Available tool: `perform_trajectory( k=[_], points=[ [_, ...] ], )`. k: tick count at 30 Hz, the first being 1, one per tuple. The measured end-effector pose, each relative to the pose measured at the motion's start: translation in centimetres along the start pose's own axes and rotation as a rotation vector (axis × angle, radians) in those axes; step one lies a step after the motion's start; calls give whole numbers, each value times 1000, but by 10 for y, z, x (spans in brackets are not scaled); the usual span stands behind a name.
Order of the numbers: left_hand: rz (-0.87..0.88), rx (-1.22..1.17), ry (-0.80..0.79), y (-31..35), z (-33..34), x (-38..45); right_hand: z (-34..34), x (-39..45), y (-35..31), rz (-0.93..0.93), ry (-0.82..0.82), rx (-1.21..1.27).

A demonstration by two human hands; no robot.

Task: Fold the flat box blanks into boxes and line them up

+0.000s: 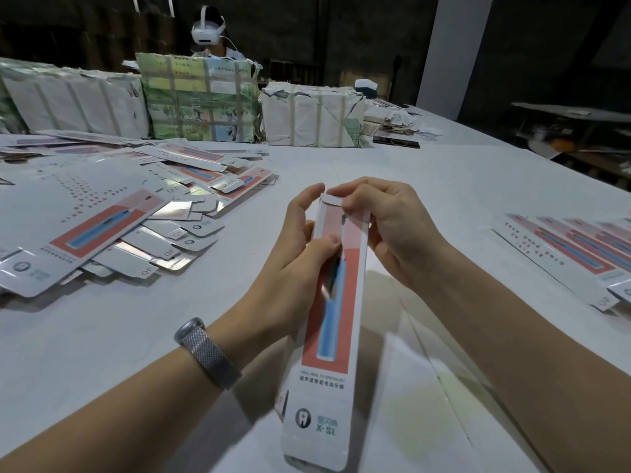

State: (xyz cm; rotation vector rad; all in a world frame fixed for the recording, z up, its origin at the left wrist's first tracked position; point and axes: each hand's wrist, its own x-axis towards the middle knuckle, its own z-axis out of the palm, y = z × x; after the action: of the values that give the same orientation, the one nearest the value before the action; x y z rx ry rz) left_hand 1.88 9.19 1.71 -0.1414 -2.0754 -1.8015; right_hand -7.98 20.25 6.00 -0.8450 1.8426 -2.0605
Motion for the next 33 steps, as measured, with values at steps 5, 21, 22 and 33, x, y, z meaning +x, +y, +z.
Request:
perform_trajectory(
  k=[5, 21, 22, 33],
  points=[
    [34, -5, -28, 2, -1, 0, -3, 0, -2, -16, 39, -52],
    [82, -64, 76, -2, -7, 7, -15, 1, -6, -51, -121, -175],
    [76, -84, 94, -2, -8, 8, -14, 0, -4, -58, -127, -178],
    [41, -79, 87, -2, -9, 6, -6, -2, -1, -115, -144, -160]
  ],
)
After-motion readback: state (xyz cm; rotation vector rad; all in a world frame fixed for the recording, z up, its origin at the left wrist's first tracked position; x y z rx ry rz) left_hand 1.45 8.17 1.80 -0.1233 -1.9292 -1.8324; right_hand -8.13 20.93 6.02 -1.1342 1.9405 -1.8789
